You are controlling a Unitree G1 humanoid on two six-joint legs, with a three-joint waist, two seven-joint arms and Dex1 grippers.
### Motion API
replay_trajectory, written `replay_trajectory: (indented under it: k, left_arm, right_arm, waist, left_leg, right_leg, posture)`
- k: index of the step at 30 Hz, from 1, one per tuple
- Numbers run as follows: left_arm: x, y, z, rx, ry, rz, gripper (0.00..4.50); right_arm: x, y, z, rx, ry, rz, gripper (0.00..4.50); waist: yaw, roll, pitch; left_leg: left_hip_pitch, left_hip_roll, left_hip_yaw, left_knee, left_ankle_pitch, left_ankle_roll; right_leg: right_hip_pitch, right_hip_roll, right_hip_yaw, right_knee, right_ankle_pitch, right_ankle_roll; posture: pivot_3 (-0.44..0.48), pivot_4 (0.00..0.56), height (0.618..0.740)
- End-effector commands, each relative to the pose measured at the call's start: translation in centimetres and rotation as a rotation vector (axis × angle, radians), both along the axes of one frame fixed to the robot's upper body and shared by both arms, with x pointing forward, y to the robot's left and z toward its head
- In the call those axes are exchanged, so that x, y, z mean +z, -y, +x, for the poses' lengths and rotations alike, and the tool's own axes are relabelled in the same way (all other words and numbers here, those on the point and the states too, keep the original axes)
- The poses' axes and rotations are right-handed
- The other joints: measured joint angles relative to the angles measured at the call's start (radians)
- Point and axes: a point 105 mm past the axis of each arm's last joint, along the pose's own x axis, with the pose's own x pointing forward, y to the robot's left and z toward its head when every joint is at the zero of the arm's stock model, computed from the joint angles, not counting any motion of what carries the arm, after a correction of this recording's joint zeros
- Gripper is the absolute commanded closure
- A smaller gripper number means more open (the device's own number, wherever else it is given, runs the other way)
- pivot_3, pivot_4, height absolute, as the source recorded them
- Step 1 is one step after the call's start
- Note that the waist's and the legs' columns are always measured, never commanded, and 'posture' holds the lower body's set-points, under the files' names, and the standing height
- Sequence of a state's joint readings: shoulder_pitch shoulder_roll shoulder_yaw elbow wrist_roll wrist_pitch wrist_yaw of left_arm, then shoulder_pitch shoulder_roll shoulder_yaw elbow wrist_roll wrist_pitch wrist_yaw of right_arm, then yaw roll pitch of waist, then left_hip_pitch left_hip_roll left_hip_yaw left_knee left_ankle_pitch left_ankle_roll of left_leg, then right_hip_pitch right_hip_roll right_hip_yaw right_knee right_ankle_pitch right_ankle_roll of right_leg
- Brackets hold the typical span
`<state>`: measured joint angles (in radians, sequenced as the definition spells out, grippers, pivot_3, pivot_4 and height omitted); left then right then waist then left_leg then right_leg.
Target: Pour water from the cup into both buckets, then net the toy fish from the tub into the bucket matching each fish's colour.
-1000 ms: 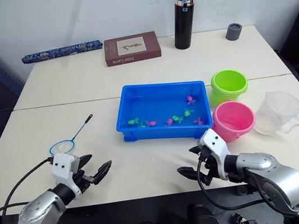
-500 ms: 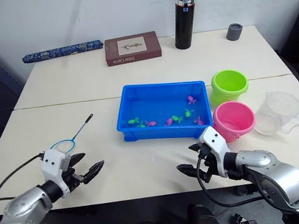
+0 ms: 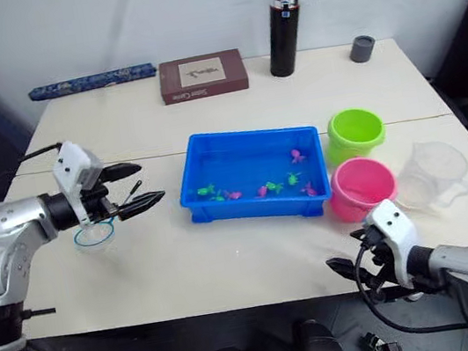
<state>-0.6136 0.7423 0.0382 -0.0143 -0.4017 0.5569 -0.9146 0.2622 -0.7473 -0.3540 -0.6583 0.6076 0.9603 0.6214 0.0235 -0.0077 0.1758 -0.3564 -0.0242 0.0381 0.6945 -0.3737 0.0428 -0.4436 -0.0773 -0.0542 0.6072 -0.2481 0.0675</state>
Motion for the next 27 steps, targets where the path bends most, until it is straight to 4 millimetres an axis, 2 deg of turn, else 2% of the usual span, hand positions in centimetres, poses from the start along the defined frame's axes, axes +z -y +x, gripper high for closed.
replay_trajectory:
  k: [1,4,7,12,15,18,27]
  left_arm:
    - [0.4,2.7,0.5,-0.156,0.043,0.024,0.07]
    - [0.1,4.6,1.1,-0.235,0.044,0.02,0.07]
    - [-0.3,6.9,1.6,-0.314,0.041,0.004,0.07]
    - [-0.9,9.4,1.1,-0.436,0.007,0.002,0.07]
    - [-1.3,10.4,0.7,-0.496,-0.011,0.018,0.07]
    - [-1.4,10.6,0.3,-0.523,-0.027,0.021,0.07]
    - [-1.2,10.4,0.1,-0.534,-0.037,0.029,0.07]
  right_arm:
    - [0.8,2.0,-1.1,-0.144,0.031,-0.045,0.0]
    - [0.1,4.1,-1.4,-0.296,0.035,-0.095,0.0]
    - [-0.6,7.1,-1.3,-0.541,0.061,-0.135,0.0]
    - [-1.1,11.0,-0.6,-0.9,0.124,-0.121,0.0]
    - [-1.2,12.2,0.1,-1.055,0.157,-0.068,0.0]
    - [-1.1,13.1,0.6,-1.16,0.186,-0.034,0.0]
    - [-0.7,14.2,3.0,-1.272,0.237,0.054,0.0]
  waist:
    - [0.003,0.0,0.0]
    - [0.001,0.0,0.0]
    - [0.002,0.0,0.0]
    - [0.0,0.0,0.0]
    - [-0.001,0.001,0.0]
    - [-0.002,0.002,0.0]
    - [-0.004,0.003,-0.001]
  left_leg:
    - [0.0,0.0,0.0,0.0,0.0,-0.001]
    - [0.0,0.0,0.002,0.002,0.0,-0.001]
    - [0.001,0.0,0.002,0.003,0.001,-0.001]
    - [0.0,0.0,0.002,0.003,0.001,-0.001]
    - [0.0,0.001,0.002,0.003,0.002,-0.002]
    - [0.0,0.0,0.002,0.003,0.002,-0.002]
    - [0.0,0.0,0.002,0.003,0.003,0.0]
  right_leg:
    - [0.0,0.001,0.0,0.001,0.0,0.0]
    - [0.0,0.001,0.001,0.002,0.0,0.0]
    - [0.0,0.001,0.001,0.003,0.0,0.0]
    - [-0.001,0.001,0.002,0.004,0.0,0.0]
    - [-0.001,0.002,0.002,0.004,0.0,0.0]
    - [-0.001,0.002,0.002,0.005,0.0,0.0]
    - [-0.001,0.002,0.003,0.006,0.0,0.0]
  posture:
    - [0.0,0.15,0.74]
    - [0.0,0.15,0.74]
    - [0.0,0.15,0.74]
    - [0.0,0.15,0.74]
    - [0.0,0.15,0.74]
    - [0.0,0.15,0.74]
    - [0.0,0.15,0.74]
